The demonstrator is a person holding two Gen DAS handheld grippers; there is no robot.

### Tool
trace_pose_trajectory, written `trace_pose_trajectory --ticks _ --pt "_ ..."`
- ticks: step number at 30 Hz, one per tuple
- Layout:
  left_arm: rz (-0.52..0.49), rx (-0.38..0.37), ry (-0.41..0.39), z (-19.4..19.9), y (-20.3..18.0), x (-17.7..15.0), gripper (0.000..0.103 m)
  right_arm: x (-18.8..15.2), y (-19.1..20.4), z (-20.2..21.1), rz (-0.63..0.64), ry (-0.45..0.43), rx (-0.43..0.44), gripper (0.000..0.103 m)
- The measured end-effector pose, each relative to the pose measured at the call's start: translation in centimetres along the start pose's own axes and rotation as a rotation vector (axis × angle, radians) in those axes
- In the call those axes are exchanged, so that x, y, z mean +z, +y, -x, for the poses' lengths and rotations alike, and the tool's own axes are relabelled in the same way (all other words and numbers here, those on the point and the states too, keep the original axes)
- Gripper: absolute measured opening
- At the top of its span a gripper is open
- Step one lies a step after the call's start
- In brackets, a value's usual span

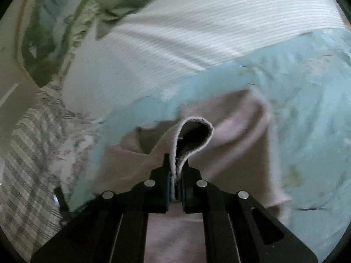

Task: Fold small clothes

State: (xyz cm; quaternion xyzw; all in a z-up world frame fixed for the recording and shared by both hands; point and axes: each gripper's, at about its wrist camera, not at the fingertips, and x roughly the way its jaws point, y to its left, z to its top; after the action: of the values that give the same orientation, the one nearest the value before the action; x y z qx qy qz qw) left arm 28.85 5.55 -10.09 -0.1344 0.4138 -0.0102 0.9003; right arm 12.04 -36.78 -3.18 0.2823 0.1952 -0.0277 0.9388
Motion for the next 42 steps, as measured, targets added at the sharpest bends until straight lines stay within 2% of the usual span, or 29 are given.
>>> trace_pose_trajectory --ticks 4,7,8,11,12,13,15,18,19,23,28,30,31,33,36,37,39,40,42 --pt "0.012 0.022 -0.012 0.1 0.0 0.3 0.060 -1.1 -4.6 -1.1 -0.074 0.087 -0.082 0.011" --pt "0.050 0.015 -0.021 0.7 1.1 0.2 0.060 -2.3 -5.8 -1.7 -0.096 0.148 -0.137 0.017" --pt "0.064 0.011 -0.023 0.8 1.5 0.2 0.060 -2.5 -5.8 -1.2 -0.099 0.140 -0.142 0.020" --pt "0.067 0.027 -0.027 0.9 2.5 0.2 0.058 -2.7 -4.9 1.6 -0.080 0.069 -0.200 0.048" --pt "0.053 0.023 -0.028 0.9 2.6 0.0 0.058 -2.7 -4.3 2.2 -0.069 0.042 -0.214 0.066" --pt "0.047 0.019 -0.033 0.9 2.6 -0.2 0.058 -2.6 -3.3 3.2 -0.047 0.004 -0.225 0.076" --pt "0.037 0.023 -0.053 1.0 2.4 -0.5 0.058 -2.3 -1.0 3.6 0.007 -0.019 -0.170 0.076" --pt "0.021 0.040 -0.067 1.1 2.0 -0.9 0.059 -1.4 2.9 0.4 0.069 0.079 -0.007 0.078" --pt "0.021 0.042 -0.070 1.0 2.0 -1.0 0.060 -0.9 4.7 -1.8 0.097 0.121 0.057 0.078" --pt "0.043 0.007 -0.080 1.0 2.5 -1.0 0.060 0.7 9.9 -9.5 0.180 0.234 0.201 0.079" --pt "0.076 -0.045 -0.098 1.4 3.2 -1.3 0.061 3.5 16.1 -21.5 0.192 0.470 0.362 0.079" --pt "0.083 -0.055 -0.101 1.5 3.3 -1.3 0.062 3.7 17.1 -24.2 0.218 0.523 0.323 0.082" --pt "0.085 -0.059 -0.103 1.5 3.3 -1.3 0.062 3.7 17.9 -26.3 0.252 0.583 0.287 0.083" --pt "0.090 -0.070 -0.110 1.6 3.5 -1.3 0.062 2.8 18.8 -29.3 0.287 0.711 0.267 0.083" --pt "0.108 -0.097 -0.123 1.6 3.9 -1.4 0.063 -0.3 21.2 -32.7 0.286 0.978 0.401 0.085" --pt "0.116 -0.106 -0.128 1.5 4.0 -1.4 0.063 -1.5 22.4 -33.3 0.313 1.029 0.436 0.085" --pt "0.129 -0.123 -0.137 1.5 4.3 -1.4 0.063 -2.0 23.7 -33.7 0.310 1.009 0.514 0.085" --pt "0.133 -0.130 -0.141 1.5 4.3 -1.4 0.063 -1.9 24.3 -34.0 0.261 0.988 0.590 0.086" --pt "0.141 -0.141 -0.148 1.5 4.5 -1.5 0.063 -1.2 24.6 -34.7 0.158 0.897 0.679 0.089"
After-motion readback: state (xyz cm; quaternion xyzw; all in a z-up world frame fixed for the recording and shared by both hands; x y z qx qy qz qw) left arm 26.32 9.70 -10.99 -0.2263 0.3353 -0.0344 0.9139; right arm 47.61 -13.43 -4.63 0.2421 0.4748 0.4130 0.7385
